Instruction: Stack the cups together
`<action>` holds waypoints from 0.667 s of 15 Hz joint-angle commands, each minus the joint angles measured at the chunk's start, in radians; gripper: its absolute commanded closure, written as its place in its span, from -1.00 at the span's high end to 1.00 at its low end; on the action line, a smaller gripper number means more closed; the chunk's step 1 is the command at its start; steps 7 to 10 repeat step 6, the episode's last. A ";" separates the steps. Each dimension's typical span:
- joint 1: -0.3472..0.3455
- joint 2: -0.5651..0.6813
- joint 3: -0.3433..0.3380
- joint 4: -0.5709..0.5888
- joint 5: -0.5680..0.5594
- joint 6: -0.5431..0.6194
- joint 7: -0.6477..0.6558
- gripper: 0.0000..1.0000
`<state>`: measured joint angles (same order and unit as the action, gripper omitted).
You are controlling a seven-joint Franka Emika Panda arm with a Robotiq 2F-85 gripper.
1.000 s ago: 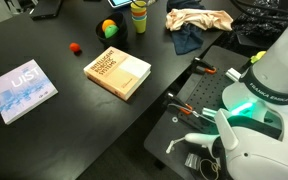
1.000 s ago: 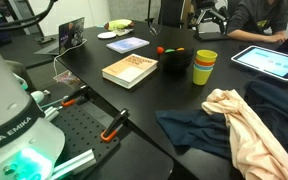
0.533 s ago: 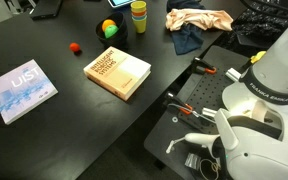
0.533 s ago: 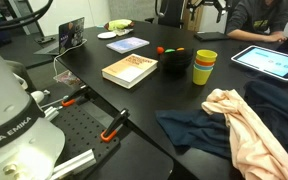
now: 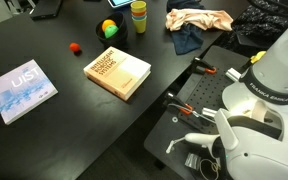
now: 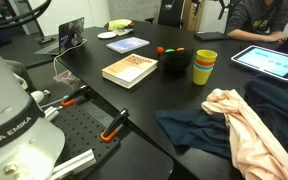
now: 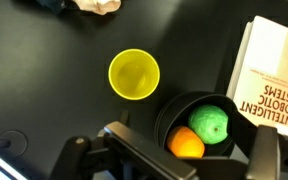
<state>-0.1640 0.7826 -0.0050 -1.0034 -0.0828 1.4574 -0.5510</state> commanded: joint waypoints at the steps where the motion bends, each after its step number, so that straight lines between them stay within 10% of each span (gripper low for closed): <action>1: 0.001 -0.096 0.002 -0.146 -0.010 0.165 -0.010 1.00; 10: -0.003 -0.035 0.005 -0.074 -0.010 0.130 0.000 1.00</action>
